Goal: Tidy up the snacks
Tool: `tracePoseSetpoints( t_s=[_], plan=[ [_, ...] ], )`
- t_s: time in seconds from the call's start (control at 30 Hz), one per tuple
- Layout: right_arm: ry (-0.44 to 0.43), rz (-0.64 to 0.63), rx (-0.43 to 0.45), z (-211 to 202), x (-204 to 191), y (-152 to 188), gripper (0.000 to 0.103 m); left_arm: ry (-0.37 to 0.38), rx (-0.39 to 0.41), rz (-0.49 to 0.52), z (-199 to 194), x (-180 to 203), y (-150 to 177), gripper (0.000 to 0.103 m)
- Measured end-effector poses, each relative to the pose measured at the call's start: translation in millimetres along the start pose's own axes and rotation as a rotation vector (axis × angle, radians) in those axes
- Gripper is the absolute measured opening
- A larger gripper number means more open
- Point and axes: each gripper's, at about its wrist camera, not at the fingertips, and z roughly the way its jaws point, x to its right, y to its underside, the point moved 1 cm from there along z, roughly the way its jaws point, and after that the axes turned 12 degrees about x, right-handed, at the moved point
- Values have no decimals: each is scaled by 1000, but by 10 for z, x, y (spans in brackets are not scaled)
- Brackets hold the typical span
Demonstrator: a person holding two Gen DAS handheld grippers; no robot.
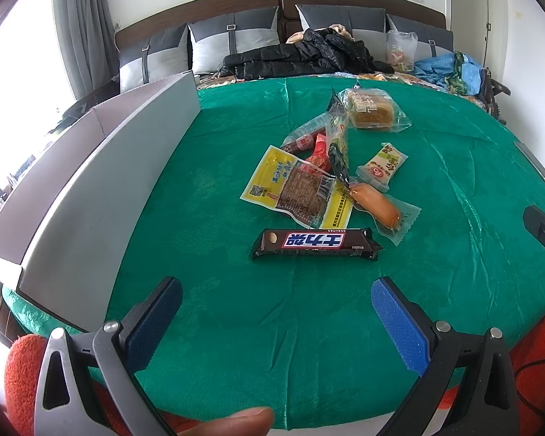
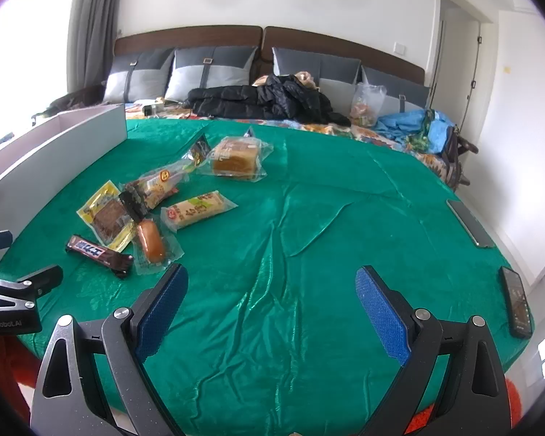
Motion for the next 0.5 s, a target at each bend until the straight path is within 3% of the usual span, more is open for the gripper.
tracePoseSetpoints(
  t_s=[0.5],
  plan=[
    [7, 17, -16, 24, 32, 13, 95, -6, -54, -11, 110, -45, 59, 103]
  ],
)
